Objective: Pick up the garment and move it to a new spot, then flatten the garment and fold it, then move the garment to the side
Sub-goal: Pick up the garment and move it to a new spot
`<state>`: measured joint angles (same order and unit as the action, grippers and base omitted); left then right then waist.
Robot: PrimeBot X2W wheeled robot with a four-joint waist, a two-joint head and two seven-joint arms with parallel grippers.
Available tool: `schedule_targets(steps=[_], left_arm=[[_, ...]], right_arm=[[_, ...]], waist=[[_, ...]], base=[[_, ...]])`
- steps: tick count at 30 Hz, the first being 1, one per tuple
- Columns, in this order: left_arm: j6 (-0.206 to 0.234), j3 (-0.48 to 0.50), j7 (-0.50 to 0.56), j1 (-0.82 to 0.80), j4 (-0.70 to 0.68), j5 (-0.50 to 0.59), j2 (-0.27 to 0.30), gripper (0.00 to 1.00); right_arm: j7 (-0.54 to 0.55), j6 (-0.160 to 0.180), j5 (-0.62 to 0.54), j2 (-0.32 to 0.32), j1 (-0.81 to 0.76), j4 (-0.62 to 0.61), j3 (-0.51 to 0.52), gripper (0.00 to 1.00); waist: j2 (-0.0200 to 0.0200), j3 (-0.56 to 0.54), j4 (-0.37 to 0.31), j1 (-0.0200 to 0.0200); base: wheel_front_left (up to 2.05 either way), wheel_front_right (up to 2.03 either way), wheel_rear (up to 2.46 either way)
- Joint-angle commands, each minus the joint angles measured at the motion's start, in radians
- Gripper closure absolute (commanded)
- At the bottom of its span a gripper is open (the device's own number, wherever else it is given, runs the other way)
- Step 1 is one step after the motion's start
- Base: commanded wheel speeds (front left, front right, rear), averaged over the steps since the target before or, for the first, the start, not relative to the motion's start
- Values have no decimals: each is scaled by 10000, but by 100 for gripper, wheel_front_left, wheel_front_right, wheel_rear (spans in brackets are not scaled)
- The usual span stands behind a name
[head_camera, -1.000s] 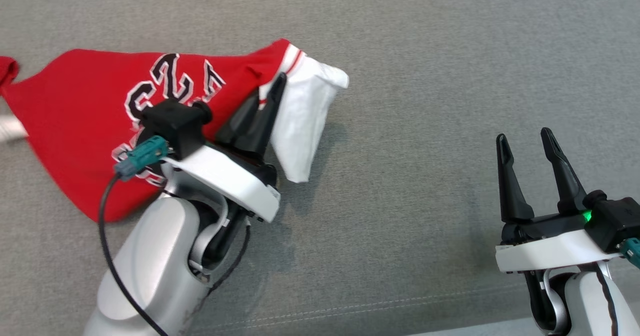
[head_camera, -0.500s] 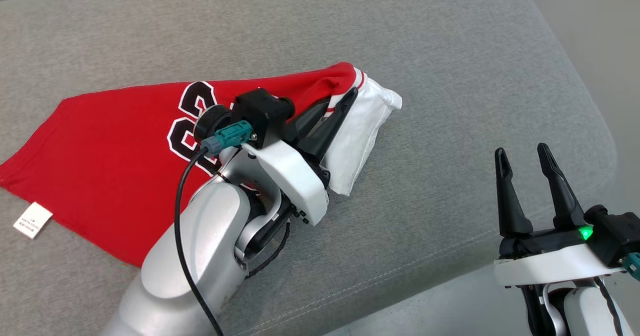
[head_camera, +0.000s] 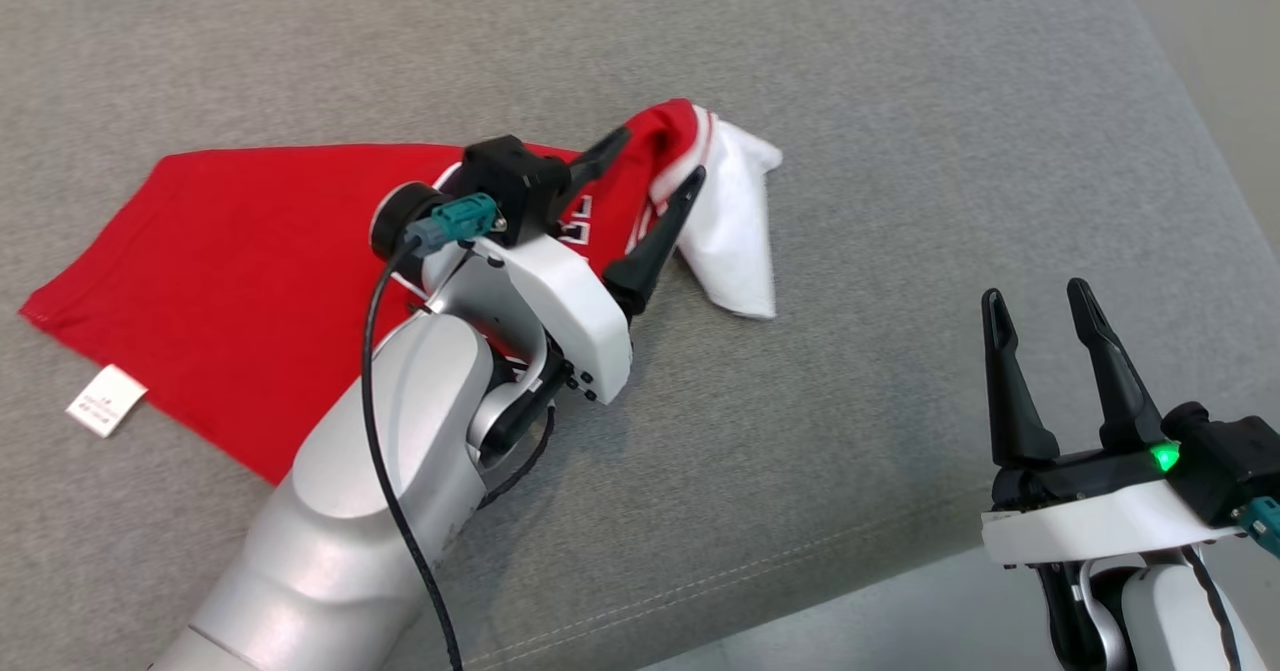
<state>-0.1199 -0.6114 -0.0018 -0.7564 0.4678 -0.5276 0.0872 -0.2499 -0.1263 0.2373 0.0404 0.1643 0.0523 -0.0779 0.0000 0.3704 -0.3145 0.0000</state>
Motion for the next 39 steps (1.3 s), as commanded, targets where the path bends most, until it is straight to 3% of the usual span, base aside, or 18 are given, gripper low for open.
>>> schedule_targets(steps=[1,6,10,18,25,29,39], left_arm=[[-55,142,-78,-224,-214,-97,164,0],[-61,-47,-526,303,-572,-192,623,0],[414,460,-1099,943,-1130,-236,1171,0],[1522,2395,-2157,2279,-2098,-949,2265,0],[2244,4192,-2548,3546,-2578,-1396,2666,0],[2265,4709,-2591,4646,-3063,-998,2836,0],[1596,4568,-2597,6767,-4358,61,2716,0]], right_arm=[[-118,-44,-63,99,214,-172,-205,0],[-118,-44,-242,99,219,-37,-111,0],[-118,-44,-451,99,168,87,-60,0],[-118,-44,-907,99,159,315,2,0],[-118,-44,-1091,99,68,492,-5,0],[-118,-44,-1153,99,-124,607,-3,0],[-91,-44,-1293,99,-962,772,222,0]], waist=[[0,-110,298,0],[0,-365,983,0],[0,-583,1609,0],[0,-1028,2767,0],[0,-1492,3247,0],[0,-1849,3439,0],[0,-2815,3888,0]], base=[[0,0,0],[0,0,0],[0,0,0],[0,0,0],[0,0,0],[0,0,0],[0,0,0]])
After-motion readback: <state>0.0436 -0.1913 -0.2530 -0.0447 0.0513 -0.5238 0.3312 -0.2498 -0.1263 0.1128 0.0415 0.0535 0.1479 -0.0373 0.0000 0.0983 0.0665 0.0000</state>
